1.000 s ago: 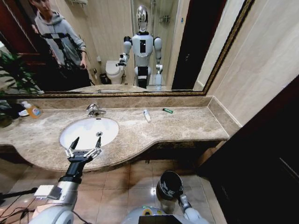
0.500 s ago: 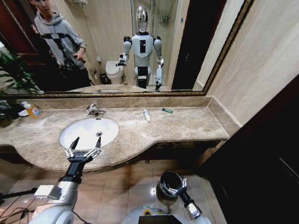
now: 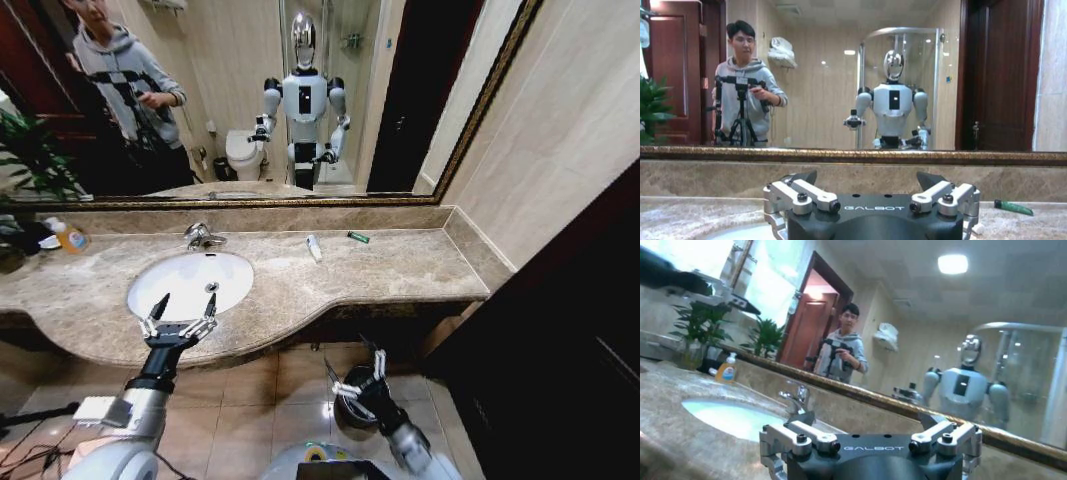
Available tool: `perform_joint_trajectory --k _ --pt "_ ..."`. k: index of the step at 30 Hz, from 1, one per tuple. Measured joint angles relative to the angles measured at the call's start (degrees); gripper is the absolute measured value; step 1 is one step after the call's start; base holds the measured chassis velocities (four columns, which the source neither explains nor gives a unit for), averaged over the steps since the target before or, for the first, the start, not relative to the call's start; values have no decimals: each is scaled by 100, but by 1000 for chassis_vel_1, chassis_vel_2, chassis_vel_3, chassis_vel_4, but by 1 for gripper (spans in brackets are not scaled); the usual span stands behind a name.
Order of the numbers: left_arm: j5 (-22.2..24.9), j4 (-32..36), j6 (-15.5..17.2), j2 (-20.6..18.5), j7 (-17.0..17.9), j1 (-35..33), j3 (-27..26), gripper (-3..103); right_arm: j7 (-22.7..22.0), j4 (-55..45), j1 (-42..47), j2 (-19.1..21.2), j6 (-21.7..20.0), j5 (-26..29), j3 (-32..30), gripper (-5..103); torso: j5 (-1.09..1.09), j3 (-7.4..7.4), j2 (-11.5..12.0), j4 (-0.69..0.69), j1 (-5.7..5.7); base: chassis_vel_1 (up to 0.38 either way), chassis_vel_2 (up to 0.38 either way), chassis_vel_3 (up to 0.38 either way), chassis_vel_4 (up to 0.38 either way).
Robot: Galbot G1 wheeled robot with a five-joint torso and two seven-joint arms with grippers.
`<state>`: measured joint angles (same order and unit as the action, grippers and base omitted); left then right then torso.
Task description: Pick up the trash from the sink and place it in the trash bin.
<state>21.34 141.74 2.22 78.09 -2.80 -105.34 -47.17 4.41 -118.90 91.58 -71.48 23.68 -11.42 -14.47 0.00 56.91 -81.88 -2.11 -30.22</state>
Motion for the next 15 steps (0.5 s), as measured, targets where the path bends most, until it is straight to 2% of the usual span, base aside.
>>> perform_joint_trajectory --k 1,3,4,6,8,15 --pt "0 0 0 0 0 0 0 100 99 14 -319 79 -267 131 95 100 -1 0 0 0 0 0 0 0 0" --pt "0 0 0 0 -2 0 1 100 156 50 -509 123 -407 208 153 100 -1 0 0 0 0 0 0 0 0" --pt "0 0 0 0 0 0 0 100 295 284 -1142 227 -824 458 325 100 0 0 0 -1 0 0 0 0 0" --pt "0 0 0 -1 0 0 0 100 324 369 -1332 241 -932 534 367 100 1 0 0 0 0 0 0 0 0" --pt "0 0 0 0 0 0 0 100 346 766 -2099 258 -1353 925 594 100 0 0 0 -1 -1 0 0 0 0" --pt "0 0 0 0 0 0 0 100 31 1720 -3171 85 -1894 1163 1011 100 0 1 0 -1 -1 0 0 0 0"
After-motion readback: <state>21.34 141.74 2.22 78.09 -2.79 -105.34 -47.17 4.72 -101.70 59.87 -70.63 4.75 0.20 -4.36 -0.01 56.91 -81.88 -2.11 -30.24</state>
